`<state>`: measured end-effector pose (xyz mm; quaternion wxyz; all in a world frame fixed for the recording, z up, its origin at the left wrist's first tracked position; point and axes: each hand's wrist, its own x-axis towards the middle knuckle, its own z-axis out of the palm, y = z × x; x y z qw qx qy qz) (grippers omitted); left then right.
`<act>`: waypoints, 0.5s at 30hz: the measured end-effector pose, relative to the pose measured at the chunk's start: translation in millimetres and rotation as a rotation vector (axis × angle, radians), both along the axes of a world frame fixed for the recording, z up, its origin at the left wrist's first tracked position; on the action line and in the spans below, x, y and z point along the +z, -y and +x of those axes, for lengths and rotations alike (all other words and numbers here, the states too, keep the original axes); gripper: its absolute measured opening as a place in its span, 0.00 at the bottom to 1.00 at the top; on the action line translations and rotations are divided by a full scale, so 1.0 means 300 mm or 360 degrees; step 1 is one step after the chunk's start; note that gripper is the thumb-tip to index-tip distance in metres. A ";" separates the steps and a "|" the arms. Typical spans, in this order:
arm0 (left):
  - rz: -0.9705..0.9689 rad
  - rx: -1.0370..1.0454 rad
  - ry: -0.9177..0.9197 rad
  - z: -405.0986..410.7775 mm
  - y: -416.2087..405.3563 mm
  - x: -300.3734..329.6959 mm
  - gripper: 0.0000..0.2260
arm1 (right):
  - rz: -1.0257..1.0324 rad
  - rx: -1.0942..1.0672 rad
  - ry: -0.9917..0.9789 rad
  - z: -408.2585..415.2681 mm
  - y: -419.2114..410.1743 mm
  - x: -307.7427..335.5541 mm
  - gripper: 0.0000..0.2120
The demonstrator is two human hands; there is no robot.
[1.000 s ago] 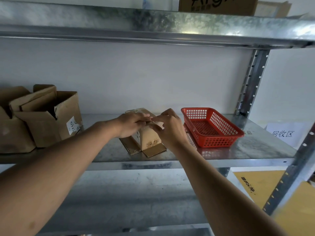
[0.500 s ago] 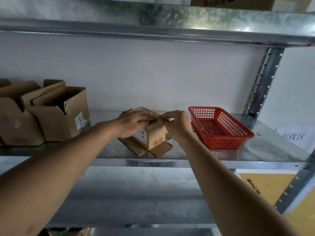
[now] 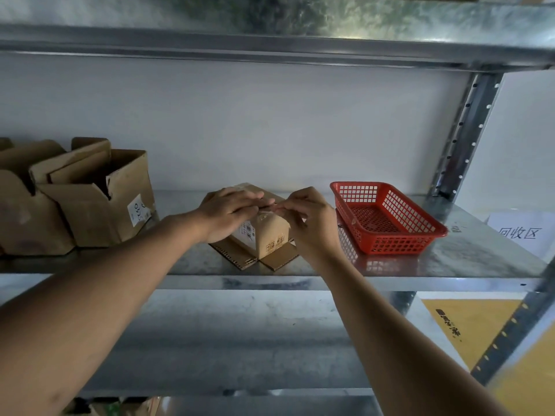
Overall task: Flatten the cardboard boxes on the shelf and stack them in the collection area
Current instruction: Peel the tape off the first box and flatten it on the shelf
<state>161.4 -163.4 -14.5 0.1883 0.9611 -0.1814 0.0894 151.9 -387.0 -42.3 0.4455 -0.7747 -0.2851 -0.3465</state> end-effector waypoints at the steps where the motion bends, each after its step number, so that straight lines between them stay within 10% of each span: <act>1: -0.0007 0.0008 -0.0010 0.003 0.004 0.001 0.15 | 0.0004 0.0030 -0.0009 -0.002 0.003 0.003 0.05; 11: -0.0151 0.0047 -0.0151 0.012 0.026 0.028 0.19 | 0.0636 0.0469 -0.0861 -0.030 -0.001 0.055 0.16; 15: 0.0066 0.0142 -0.0062 0.033 0.024 0.010 0.16 | 0.0858 0.0547 -0.1136 0.004 -0.016 0.060 0.05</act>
